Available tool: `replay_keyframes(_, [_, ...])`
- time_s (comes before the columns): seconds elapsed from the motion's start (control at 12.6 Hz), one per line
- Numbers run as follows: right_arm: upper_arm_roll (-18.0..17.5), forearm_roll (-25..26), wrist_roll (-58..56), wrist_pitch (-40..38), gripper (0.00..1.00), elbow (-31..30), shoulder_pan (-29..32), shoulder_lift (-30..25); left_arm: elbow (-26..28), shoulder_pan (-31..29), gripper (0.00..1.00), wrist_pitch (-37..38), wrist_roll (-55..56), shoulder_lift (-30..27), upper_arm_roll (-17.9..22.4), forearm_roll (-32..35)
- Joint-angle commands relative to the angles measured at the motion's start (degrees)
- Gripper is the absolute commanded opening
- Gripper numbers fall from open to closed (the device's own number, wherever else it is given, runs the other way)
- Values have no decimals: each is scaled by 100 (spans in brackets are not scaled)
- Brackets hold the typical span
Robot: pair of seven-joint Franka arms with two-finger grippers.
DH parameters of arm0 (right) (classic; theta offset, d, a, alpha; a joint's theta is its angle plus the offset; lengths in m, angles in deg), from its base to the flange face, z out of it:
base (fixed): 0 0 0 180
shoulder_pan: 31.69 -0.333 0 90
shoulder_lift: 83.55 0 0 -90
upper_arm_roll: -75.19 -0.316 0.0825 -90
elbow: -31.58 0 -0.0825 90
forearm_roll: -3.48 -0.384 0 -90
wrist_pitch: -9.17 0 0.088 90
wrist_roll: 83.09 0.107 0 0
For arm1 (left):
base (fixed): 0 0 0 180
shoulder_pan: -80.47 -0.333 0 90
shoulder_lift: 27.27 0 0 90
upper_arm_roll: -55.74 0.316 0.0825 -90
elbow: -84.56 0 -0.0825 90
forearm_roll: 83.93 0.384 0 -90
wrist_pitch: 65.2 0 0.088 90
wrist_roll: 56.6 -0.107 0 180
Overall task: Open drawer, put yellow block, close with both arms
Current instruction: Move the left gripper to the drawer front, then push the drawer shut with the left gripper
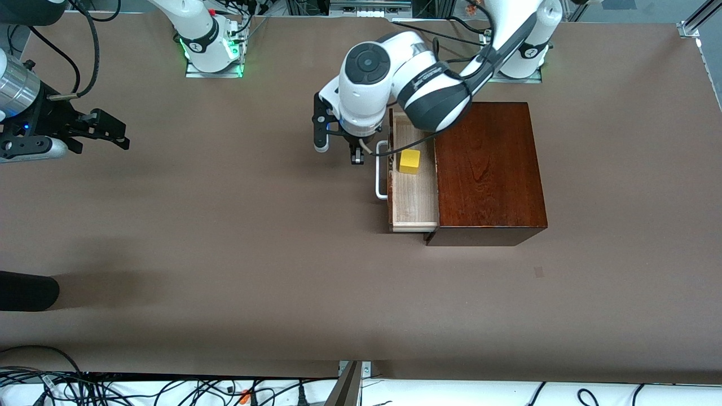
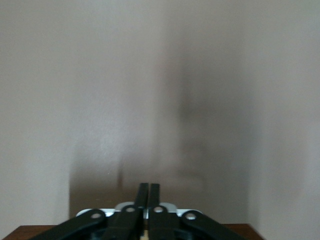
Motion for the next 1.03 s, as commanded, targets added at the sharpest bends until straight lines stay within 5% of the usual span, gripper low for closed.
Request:
replay_keyframes(0.0, [-25,19,113,-72,100,97,38,40,-88,118,0,19,-158,307,27,478])
replay_keyframes(0.95, [-17,2,113,-80,100,89,56,40,96,-13,0,1503,-1361,492,642,1121])
